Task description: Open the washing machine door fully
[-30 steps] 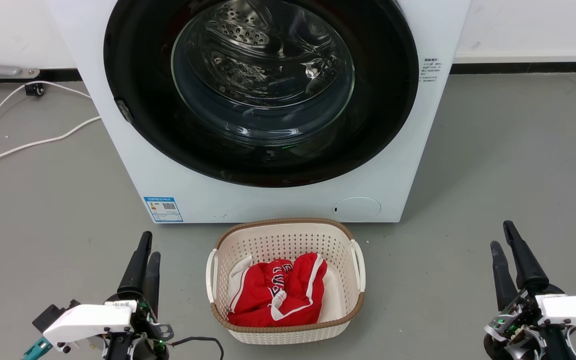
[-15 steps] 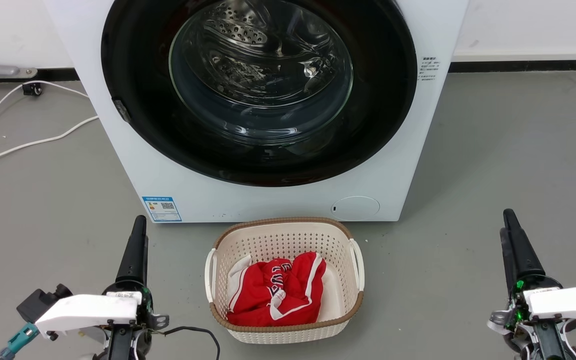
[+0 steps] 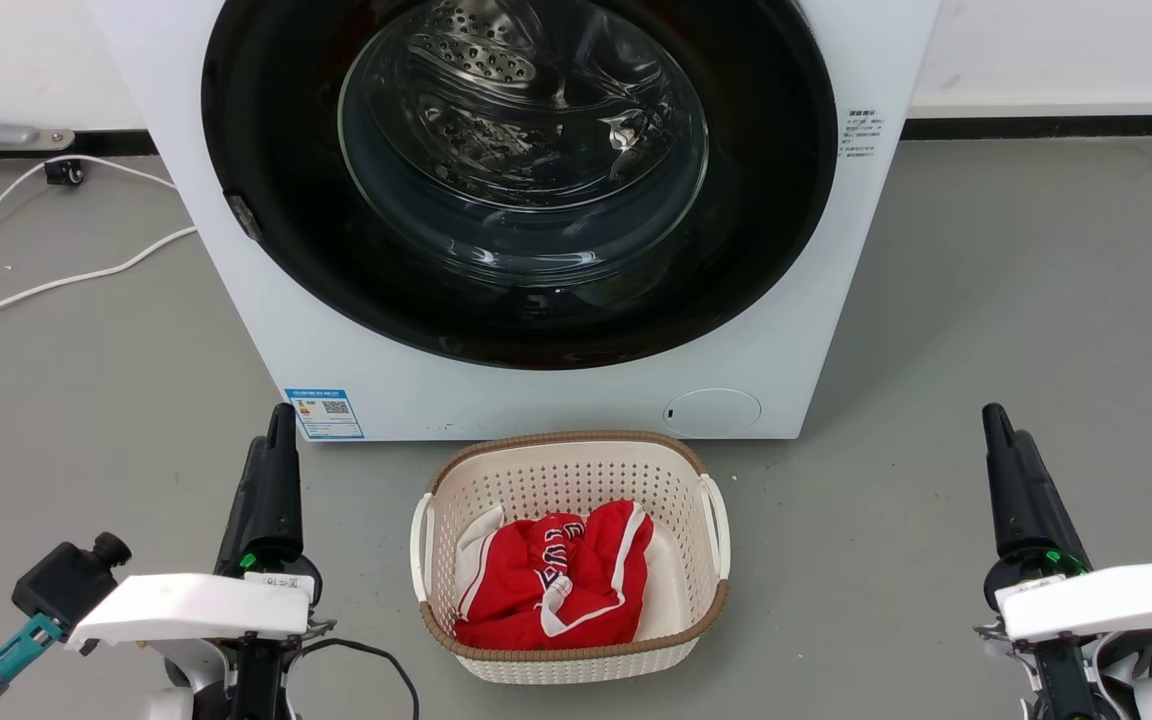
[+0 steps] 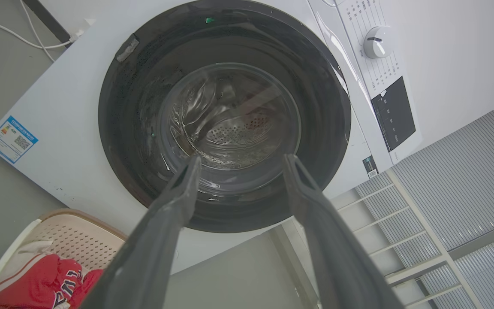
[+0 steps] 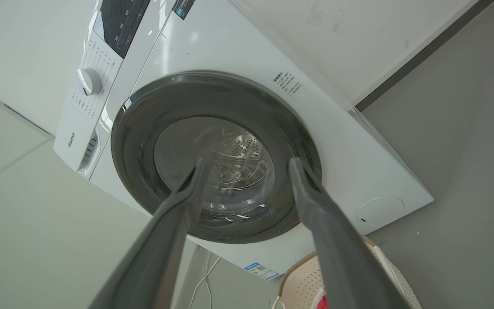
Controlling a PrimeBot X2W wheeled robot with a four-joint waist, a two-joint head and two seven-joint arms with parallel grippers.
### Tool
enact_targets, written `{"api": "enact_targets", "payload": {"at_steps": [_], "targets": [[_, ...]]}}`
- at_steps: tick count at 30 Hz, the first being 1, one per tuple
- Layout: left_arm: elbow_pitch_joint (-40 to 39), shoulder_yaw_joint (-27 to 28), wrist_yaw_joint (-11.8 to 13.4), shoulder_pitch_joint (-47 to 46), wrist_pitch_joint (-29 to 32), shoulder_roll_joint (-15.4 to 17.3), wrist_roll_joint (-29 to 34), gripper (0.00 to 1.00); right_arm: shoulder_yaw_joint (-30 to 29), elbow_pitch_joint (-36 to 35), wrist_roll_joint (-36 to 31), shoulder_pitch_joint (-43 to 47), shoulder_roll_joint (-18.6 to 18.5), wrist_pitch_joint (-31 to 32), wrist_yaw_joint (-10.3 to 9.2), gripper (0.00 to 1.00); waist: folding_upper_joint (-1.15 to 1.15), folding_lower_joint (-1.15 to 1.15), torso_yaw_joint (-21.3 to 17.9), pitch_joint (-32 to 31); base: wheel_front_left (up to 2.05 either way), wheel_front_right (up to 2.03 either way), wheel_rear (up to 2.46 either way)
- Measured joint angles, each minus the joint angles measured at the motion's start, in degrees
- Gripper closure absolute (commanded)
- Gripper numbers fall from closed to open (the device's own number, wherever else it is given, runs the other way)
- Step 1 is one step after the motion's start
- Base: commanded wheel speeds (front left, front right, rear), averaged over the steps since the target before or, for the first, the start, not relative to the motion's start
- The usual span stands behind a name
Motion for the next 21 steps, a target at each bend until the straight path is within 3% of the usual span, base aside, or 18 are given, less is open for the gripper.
{"api": "enact_targets", "payload": {"at_steps": [10,21], "targets": [[-1.99,-0.46,0.00,0.99,-1.85,0.31,13.24,0.00,0.62,-1.04,-13.91,1.12,0.02,-1.69,0.00,0.00,0.00,0.00,0.15,-0.14,0.00,0.00,0.00],[-2.80,-0.93,-0.05,1.70,-3.67,0.90,25.07,0.00,0.73,-1.89,-24.06,1.50,0.03,-2.59,0.01,0.00,0.00,0.00,0.19,-0.16,0.00,0.00,0.00]]}}
